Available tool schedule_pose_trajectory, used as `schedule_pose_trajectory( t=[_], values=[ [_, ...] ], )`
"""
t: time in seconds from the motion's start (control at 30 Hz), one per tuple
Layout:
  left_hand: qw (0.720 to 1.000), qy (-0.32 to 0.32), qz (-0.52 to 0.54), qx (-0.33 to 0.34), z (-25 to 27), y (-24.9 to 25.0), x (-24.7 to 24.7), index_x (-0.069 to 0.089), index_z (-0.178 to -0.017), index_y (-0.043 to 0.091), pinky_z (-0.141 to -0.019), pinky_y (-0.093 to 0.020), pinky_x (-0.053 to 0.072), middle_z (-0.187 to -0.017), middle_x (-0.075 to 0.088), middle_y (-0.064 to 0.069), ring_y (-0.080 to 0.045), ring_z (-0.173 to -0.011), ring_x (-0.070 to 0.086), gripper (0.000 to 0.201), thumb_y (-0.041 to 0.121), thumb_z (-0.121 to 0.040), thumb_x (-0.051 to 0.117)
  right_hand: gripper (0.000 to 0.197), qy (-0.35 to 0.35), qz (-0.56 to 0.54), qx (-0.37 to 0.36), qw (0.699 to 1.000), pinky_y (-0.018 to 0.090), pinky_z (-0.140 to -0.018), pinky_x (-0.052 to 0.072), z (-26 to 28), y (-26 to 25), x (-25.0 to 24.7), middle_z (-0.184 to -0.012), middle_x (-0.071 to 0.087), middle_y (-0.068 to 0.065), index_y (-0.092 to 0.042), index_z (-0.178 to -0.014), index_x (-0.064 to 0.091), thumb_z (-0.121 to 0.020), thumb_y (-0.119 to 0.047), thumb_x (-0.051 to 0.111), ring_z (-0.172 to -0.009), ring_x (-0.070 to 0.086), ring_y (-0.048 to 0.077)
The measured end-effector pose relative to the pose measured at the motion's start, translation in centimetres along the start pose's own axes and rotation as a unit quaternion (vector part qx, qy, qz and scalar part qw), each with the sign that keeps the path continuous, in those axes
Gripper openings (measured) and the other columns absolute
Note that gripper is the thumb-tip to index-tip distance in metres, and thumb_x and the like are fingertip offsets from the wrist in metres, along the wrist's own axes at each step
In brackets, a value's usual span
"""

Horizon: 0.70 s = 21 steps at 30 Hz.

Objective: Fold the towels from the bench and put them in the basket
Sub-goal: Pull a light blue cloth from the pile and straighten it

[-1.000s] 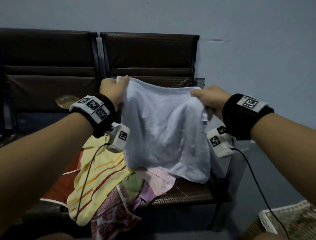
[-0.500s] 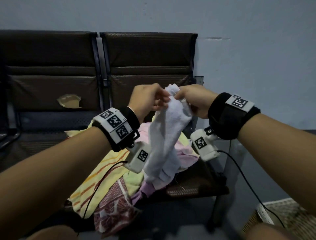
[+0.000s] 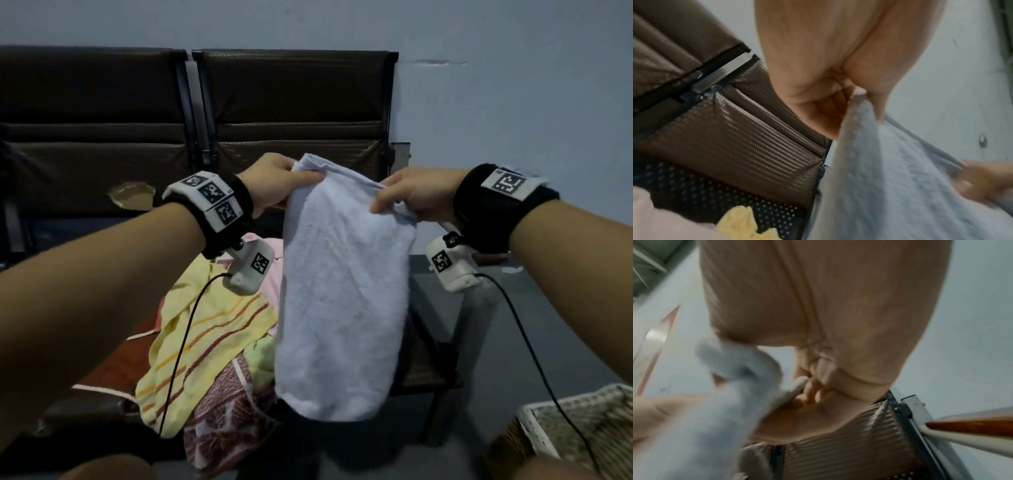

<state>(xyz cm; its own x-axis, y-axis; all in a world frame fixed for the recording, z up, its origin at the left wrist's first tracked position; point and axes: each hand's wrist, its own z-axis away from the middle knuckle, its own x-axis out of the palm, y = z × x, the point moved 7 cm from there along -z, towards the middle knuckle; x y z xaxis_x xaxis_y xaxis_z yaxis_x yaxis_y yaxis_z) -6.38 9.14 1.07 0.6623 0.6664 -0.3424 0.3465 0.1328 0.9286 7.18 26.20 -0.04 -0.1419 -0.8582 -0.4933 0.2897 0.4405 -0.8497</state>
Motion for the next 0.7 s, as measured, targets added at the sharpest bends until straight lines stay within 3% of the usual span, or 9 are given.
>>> schedule_pose_trajectory(
  t=[0.07, 0.13, 0.2, 0.27, 0.37, 0.43, 0.5, 0.63, 0.7],
  values=[
    [0.995, 0.069, -0.059, 0.03, -1.8, 0.2, -0.8, 0.075, -0.097, 0.0, -0.077, -0.044, 0.06, -0.098, 0.076, -0.015, -0.025, -0.088, 0.074, 0.036, 0.035, -0.088, 0.076, 0.005, 0.107, 0.025, 0.0, 0.994, 0.03, -0.064, 0.059, -1.4, 0.3, -2.3, -0.08, 0.07, 0.012, -0.005, -0.078, 0.074, -0.078, -0.009, 0.072, -0.074, 0.066, 0.022],
    [0.987, 0.119, -0.089, 0.059, -3.4, 1.2, -1.4, 0.074, -0.095, -0.004, -0.075, -0.046, 0.057, -0.095, 0.075, -0.018, -0.026, -0.083, 0.071, 0.039, 0.034, -0.091, 0.071, 0.014, 0.21, 0.05, -0.044, 0.976, 0.033, -0.067, 0.06, -2.4, -0.6, -4.3, -0.08, 0.071, 0.013, -0.003, -0.084, 0.074, -0.08, -0.015, 0.068, -0.073, 0.065, 0.022],
    [0.98, 0.16, -0.066, 0.099, -4.5, 2.5, -2.3, 0.073, -0.096, -0.006, -0.07, -0.038, 0.052, -0.087, 0.07, -0.012, -0.019, -0.078, 0.064, 0.036, 0.03, -0.094, 0.067, 0.015, 0.301, 0.084, -0.137, 0.94, 0.024, -0.057, 0.047, -2.5, -2.7, -5.3, -0.061, 0.062, -0.007, -0.012, -0.07, 0.069, -0.081, -0.018, 0.062, -0.062, 0.055, 0.016],
    [0.972, 0.182, -0.029, 0.144, -4.9, 3.5, -3.3, 0.072, -0.098, -0.006, -0.07, -0.039, 0.053, -0.087, 0.069, -0.012, -0.015, -0.079, 0.062, 0.032, 0.026, -0.095, 0.065, 0.028, 0.344, 0.064, -0.22, 0.911, 0.016, -0.049, 0.034, -2.3, -4.3, -5.4, -0.045, 0.049, -0.019, -0.025, -0.057, 0.054, -0.083, -0.017, 0.057, -0.052, 0.045, 0.001],
    [0.97, 0.16, 0.013, 0.18, -4.0, 3.1, -3.7, 0.075, -0.104, 0.001, -0.079, -0.035, 0.056, -0.095, 0.073, -0.012, -0.011, -0.085, 0.066, 0.02, 0.016, -0.094, 0.067, 0.021, 0.35, 0.06, -0.267, 0.896, 0.011, -0.052, 0.036, -1.4, -4.6, -4.5, -0.057, 0.054, -0.019, -0.031, -0.065, 0.057, -0.083, -0.021, 0.056, -0.055, 0.047, -0.009],
    [0.979, 0.116, 0.041, 0.161, -2.7, 1.0, -3.0, 0.073, -0.109, 0.003, -0.083, -0.027, 0.056, -0.098, 0.071, -0.009, -0.009, -0.089, 0.065, 0.018, 0.007, -0.091, 0.069, 0.015, 0.323, 0.078, -0.259, 0.907, 0.013, -0.055, 0.038, -1.0, -3.1, -3.3, -0.066, 0.056, -0.015, -0.029, -0.075, 0.062, -0.086, -0.021, 0.055, -0.059, 0.048, -0.007],
    [0.994, 0.052, 0.041, 0.089, -0.7, -2.5, -1.5, 0.071, -0.112, 0.004, -0.085, -0.027, 0.057, -0.101, 0.07, -0.011, -0.011, -0.09, 0.065, 0.021, 0.005, -0.091, 0.069, 0.013, 0.262, 0.112, -0.218, 0.933, 0.02, -0.06, 0.043, -0.8, -0.6, -1.4, -0.074, 0.062, -0.007, -0.021, -0.086, 0.068, -0.09, -0.018, 0.056, -0.065, 0.053, -0.001],
    [0.993, -0.089, -0.047, -0.064, 4.1, -9.8, 1.7, 0.073, -0.103, -0.001, -0.073, -0.024, 0.059, -0.096, 0.072, -0.015, -0.018, -0.084, 0.067, 0.018, 0.011, -0.091, 0.069, 0.01, 0.04, 0.206, -0.084, 0.974, 0.03, -0.073, 0.049, 0.2, 6.1, 4.2, -0.089, 0.071, 0.004, -0.016, -0.093, 0.071, -0.095, -0.021, 0.063, -0.078, 0.063, 0.011],
    [0.972, -0.189, -0.055, -0.126, 6.4, -12.4, 3.4, 0.07, -0.102, -0.007, -0.07, -0.028, 0.06, -0.094, 0.072, -0.018, -0.023, -0.082, 0.07, 0.027, 0.017, -0.09, 0.069, 0.013, -0.091, 0.157, -0.008, 0.983, 0.035, -0.077, 0.05, 1.1, 9.6, 7.3, -0.096, 0.072, 0.016, -0.007, -0.098, 0.071, -0.096, -0.017, 0.064, -0.085, 0.065, 0.021]
  ],
)
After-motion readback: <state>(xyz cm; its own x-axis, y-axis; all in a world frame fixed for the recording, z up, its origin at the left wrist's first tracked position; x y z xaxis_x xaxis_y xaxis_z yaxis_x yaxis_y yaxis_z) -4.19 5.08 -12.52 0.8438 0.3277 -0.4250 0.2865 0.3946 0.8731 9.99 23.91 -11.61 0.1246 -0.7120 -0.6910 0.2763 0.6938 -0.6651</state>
